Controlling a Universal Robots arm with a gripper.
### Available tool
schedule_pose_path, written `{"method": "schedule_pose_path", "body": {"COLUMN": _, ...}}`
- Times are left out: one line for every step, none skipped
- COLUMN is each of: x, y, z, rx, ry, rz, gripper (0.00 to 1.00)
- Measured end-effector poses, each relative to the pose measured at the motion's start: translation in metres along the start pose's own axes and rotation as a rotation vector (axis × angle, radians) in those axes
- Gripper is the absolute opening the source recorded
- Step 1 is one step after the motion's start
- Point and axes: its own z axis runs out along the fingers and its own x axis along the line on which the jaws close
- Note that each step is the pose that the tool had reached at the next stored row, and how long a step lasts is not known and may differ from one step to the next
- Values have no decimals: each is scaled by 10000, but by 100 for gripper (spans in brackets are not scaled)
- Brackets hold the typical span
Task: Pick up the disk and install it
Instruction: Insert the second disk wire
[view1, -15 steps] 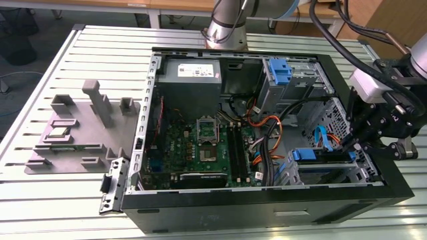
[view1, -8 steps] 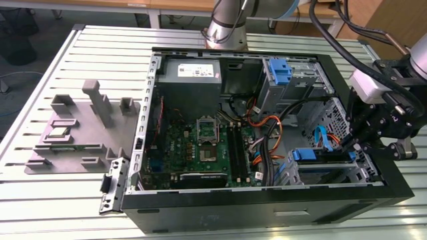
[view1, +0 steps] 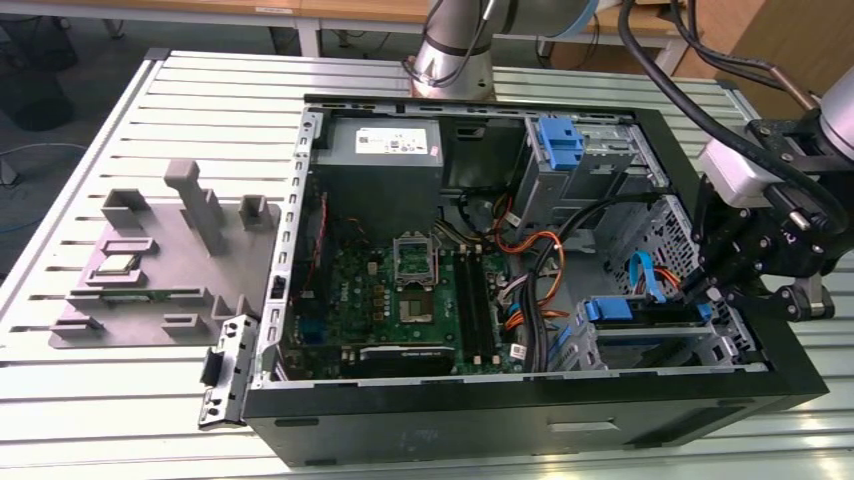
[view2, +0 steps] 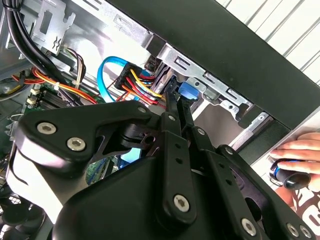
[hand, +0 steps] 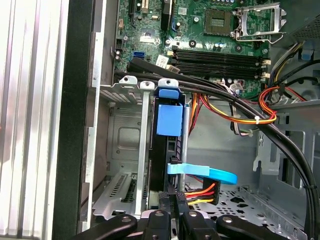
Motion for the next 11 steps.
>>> {"method": "schedule_pose_path", "body": {"x": 0, "y": 0, "z": 0, "rx": 0, "ry": 0, "rz": 0, "gripper": 16}}
{"method": "schedule_pose_path", "body": {"x": 0, "y": 0, "z": 0, "rx": 0, "ry": 0, "rz": 0, "gripper": 16}}
{"method": "schedule_pose_path", "body": {"x": 0, "y": 0, "z": 2, "rx": 0, "ry": -4, "rz": 0, "gripper": 16}}
{"method": "schedule_pose_path", "body": {"x": 0, "y": 0, "z": 3, "rx": 0, "ry": -4, "rz": 0, "gripper": 17}}
{"method": "schedule_pose_path", "body": {"x": 0, "y": 0, "z": 2, "rx": 0, "ry": -4, "rz": 0, "gripper": 17}}
{"method": "schedule_pose_path", "body": {"x": 0, "y": 0, "z": 2, "rx": 0, "ry": -3, "rz": 0, "gripper": 24}}
{"method": "schedule_pose_path", "body": {"x": 0, "y": 0, "z": 1, "rx": 0, "ry": -1, "rz": -1, "gripper": 24}}
{"method": "schedule_pose_path", "body": {"x": 0, "y": 0, "z": 1, "rx": 0, "ry": 0, "rz": 0, "gripper": 24}}
{"method": "schedule_pose_path", "body": {"x": 0, "y": 0, "z": 1, "rx": 0, "ry": 0, "rz": 0, "gripper": 24}}
{"method": "schedule_pose_path", "body": {"x": 0, "y": 0, "z": 1, "rx": 0, "ry": 1, "rz": 0, "gripper": 24}}
{"method": "schedule_pose_path", "body": {"x": 0, "y": 0, "z": 1, "rx": 0, "ry": 3, "rz": 0, "gripper": 24}}
